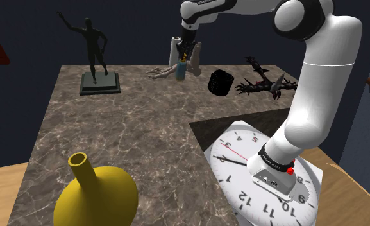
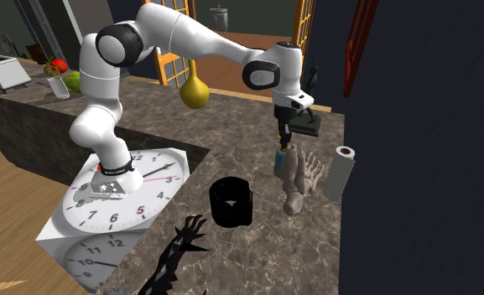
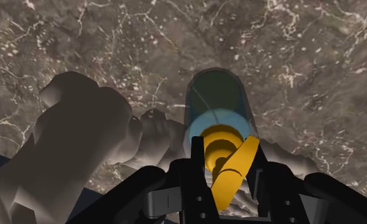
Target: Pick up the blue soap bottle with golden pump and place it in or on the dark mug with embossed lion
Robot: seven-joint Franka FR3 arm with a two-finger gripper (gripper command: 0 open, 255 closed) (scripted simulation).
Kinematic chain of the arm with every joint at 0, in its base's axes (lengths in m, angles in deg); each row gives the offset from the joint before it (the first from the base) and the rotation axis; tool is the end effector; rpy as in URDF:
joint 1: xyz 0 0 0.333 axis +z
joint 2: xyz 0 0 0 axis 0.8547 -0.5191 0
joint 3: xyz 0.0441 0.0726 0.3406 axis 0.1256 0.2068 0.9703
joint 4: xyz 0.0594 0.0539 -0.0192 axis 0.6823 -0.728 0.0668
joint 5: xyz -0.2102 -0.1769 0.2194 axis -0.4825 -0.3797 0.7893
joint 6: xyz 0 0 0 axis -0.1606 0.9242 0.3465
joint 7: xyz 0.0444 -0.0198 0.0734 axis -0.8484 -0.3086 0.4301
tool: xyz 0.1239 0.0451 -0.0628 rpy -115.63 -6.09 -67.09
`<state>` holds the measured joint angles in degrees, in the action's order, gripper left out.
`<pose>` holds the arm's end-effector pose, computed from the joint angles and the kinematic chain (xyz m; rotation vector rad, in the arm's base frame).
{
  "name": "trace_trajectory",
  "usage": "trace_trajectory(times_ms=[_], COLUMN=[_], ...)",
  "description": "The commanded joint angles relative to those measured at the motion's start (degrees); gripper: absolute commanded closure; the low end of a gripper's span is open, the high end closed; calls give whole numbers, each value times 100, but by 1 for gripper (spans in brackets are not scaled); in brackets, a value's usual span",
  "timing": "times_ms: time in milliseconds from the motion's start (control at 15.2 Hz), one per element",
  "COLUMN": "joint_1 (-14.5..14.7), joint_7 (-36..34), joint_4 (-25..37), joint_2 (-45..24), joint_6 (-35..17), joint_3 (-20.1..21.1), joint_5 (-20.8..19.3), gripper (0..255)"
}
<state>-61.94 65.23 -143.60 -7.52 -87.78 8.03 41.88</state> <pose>0.6387 -0.1134 0.4282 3.0947 -0.1776 0.1022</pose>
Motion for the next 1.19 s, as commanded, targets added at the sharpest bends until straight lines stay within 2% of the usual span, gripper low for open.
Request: trace_trajectory(times_ms=[0,1122], joint_1=[3,-14], joint_7=[-2,8], joint_4=[87,1214], joint_2=[52,180], joint_6=[139,1393], joint_3=[-3,-19], joint_5=[-7,-26], gripper=[255,255])
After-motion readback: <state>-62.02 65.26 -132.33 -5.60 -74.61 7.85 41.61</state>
